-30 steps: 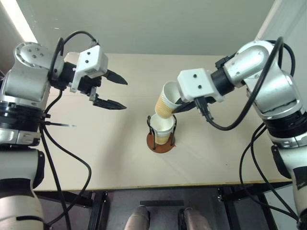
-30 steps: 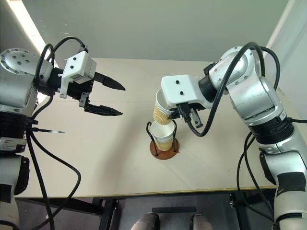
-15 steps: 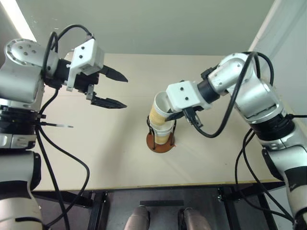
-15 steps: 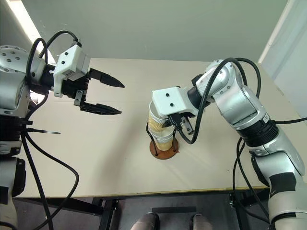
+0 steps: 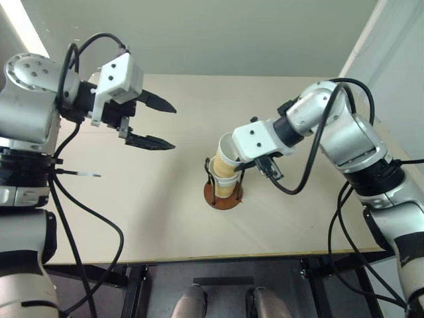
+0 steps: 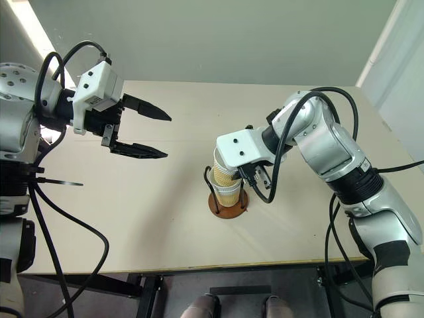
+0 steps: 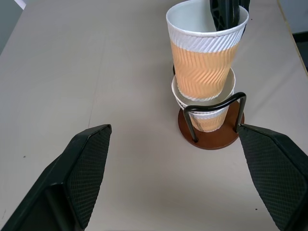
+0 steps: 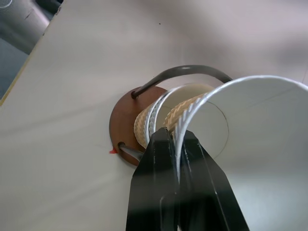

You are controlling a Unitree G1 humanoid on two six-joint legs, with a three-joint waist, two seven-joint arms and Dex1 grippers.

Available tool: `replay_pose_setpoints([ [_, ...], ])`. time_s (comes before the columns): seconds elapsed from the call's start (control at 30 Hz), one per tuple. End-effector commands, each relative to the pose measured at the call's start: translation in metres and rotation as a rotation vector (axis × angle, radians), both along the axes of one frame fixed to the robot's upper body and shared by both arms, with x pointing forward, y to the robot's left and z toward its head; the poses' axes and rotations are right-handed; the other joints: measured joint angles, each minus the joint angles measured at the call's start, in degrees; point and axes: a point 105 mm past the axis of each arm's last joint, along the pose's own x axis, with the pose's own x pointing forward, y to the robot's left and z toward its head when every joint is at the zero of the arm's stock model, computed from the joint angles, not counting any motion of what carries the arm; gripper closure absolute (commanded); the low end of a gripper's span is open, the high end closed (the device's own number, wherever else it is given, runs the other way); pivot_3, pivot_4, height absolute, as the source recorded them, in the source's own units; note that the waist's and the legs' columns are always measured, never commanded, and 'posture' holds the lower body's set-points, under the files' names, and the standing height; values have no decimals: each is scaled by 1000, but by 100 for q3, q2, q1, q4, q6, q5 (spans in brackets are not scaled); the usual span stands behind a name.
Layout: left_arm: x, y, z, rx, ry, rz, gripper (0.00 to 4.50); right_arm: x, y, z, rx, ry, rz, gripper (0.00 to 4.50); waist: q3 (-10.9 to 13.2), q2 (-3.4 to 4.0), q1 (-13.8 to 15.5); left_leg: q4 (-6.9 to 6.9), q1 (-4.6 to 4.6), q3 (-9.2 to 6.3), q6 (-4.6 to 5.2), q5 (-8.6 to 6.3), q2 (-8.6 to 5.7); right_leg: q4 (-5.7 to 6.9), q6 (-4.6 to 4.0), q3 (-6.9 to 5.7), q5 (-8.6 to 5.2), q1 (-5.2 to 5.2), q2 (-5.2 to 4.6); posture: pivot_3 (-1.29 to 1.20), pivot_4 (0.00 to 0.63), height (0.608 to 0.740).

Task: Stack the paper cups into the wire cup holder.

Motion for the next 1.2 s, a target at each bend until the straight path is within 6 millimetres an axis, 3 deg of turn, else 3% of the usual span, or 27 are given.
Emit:
replay_pose_setpoints([
  [0.03, -6, -1, 10, 2, -42, -21, 0, -13, 11, 26, 103, 16, 36, 3556, 0, 0, -2, 0, 0, 0, 0, 0, 0, 0, 0, 0, 0, 0, 0, 0, 150, 740],
  [0.3, -10, -4, 18, -46, -42, -36, 0, -21, 23, 52, 273, 126, 7, 804, 0, 0, 0, -2, -1, 0, -3, 1, -1, -1, -20, 0, -11, -1, 0, 0, 150, 740],
  [0.57, -23, -9, 42, -171, -41, -48, 0, -11, 9, 63, 385, 170, -94, 804, 0, 0, 0, -8, 0, 0, -26, 14, -1, -1, -20, -1, -12, -2, 0, 0, 150, 740],
  [0.67, -27, -6, 51, -215, -49, -27, 0, 5, -7, 64, 443, 178, -188, 804, 0, 0, 2, -11, 0, -1, -25, 13, -1, -1, -19, -1, -11, -2, 0, 0, 150, 740],
  [0.8, -25, 4, 47, -208, -62, 42, 0, 28, -33, 63, 512, 151, -320, 804, 0, 0, 3, -11, 1, -1, -25, 14, -1, -1, -16, -1, -8, -2, 0, 0, 150, 740],
  [1.07, 4, 35, 29, -261, -154, 327, 0, 79, -101, 28, 622, 58, -679, 804, 0, 0, 9, -27, 12, 0, -23, 15, 4, 5, 31, -2, 21, -1, 0, 0, 150, 740],
  [1.2, 14, 49, 11, -283, -174, 453, 0, 90, -135, 5, 676, 51, -842, 804, 0, 0, 18, -30, 20, 5, -28, 19, 5, 6, 34, -1, 23, 4, 0, 0, 150, 740],
])
